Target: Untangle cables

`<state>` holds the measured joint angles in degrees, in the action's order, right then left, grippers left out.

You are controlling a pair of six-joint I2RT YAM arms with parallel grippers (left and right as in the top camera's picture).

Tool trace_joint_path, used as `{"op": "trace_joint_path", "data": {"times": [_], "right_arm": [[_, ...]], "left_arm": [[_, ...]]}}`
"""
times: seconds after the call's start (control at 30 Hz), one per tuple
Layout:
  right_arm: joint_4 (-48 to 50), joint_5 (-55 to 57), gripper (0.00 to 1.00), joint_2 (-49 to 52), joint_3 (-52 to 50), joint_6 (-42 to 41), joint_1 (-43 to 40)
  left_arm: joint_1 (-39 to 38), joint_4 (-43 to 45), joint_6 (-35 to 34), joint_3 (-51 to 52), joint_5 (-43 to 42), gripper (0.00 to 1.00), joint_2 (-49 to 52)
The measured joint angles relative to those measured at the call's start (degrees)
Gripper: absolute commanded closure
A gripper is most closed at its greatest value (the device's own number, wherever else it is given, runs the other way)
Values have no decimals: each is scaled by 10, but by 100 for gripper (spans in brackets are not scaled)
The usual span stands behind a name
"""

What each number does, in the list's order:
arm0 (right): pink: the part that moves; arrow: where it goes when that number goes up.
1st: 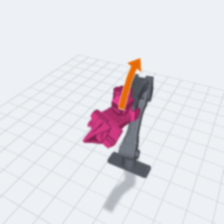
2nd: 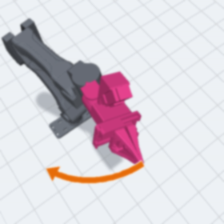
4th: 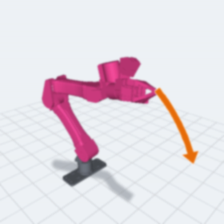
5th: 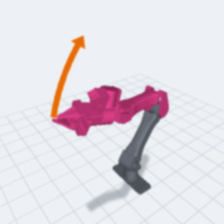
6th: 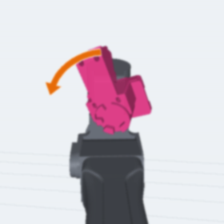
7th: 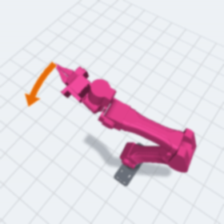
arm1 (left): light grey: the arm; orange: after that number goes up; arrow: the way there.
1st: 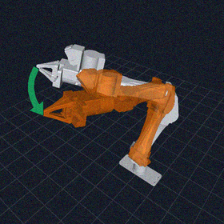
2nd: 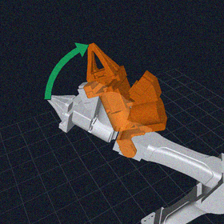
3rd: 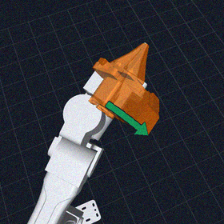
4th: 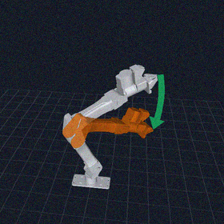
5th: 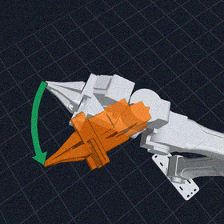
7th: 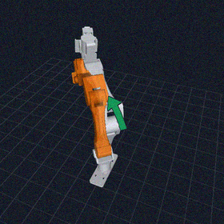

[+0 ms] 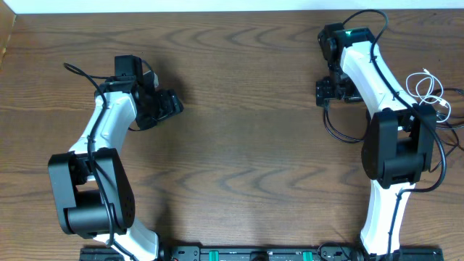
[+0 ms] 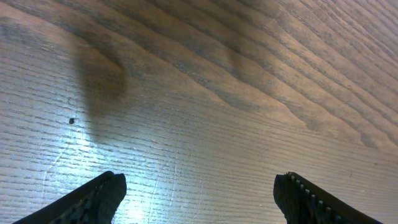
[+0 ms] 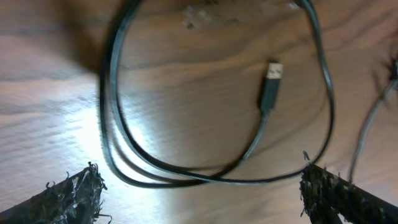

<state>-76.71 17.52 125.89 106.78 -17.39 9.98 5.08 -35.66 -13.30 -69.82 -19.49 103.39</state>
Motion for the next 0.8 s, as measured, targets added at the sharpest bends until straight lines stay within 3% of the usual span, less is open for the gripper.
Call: {"op": "trace_joint_path", "data": {"times": [0.37, 0.8], "right_arm": [[86, -120, 1, 0, -1, 0, 0], [92, -142, 1, 0, -1, 0, 0]], "left_arm": [[0, 0, 0, 0, 0, 18, 0], [0, 0, 0, 0, 2, 17, 0]]}}
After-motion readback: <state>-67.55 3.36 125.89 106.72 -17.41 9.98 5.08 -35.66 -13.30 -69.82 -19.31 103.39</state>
